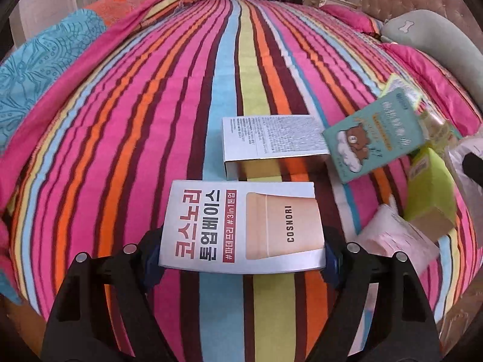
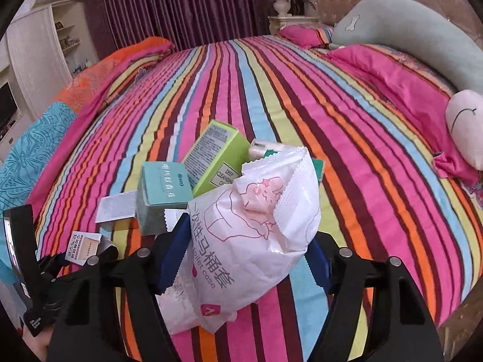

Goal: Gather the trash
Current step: 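Carry the card box and white packet toward the wastebasket with both tools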

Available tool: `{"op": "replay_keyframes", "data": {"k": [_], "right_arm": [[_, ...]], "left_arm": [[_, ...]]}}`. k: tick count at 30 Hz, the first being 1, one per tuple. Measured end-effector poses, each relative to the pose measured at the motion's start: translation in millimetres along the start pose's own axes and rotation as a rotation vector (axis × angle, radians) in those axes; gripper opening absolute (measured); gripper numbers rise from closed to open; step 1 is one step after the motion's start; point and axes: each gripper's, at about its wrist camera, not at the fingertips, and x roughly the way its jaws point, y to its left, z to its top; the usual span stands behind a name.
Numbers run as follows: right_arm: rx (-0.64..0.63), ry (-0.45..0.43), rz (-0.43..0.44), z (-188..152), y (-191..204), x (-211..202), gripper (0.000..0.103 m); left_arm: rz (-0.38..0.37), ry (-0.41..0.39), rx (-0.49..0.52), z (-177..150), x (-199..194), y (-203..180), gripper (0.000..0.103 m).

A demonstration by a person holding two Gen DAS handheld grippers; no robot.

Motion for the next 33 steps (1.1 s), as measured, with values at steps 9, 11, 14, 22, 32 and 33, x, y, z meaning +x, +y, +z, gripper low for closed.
{"op": "replay_keyframes", "data": {"k": [9,11,14,22,32,33], "right_arm": [[0.030,-0.028,0.007,-16,-16,-53,0.067],[0.035,-0.037,0.001,-21,-20,-64,0.067],[0.052,-0.048,0.006,-32,-28,-84,0.067],[0.063,-0.036,0.014,-81,-46,-129,0.067],[0.122,0.000,0.033,-146,-53,-162,0.067],[0.127,0.005,0.039,-152,-52,-165,0.067]], "left_arm": [[-0.049,-0.051,0.025,-30,-64,-1,0.078],[-0.058,-0.057,0.028,-39,-77,-1,0.078],[-0.091,-0.060,0.022,-54,-95,-1,0.078],[-0.136,-0.086,0.078,-107,-142,-15,0.078],[-0.183,-0.057,0.168,-194,-178,-33,0.078],[-0.188,-0.051,0.173,-200,-179,-34,0.078]]}}
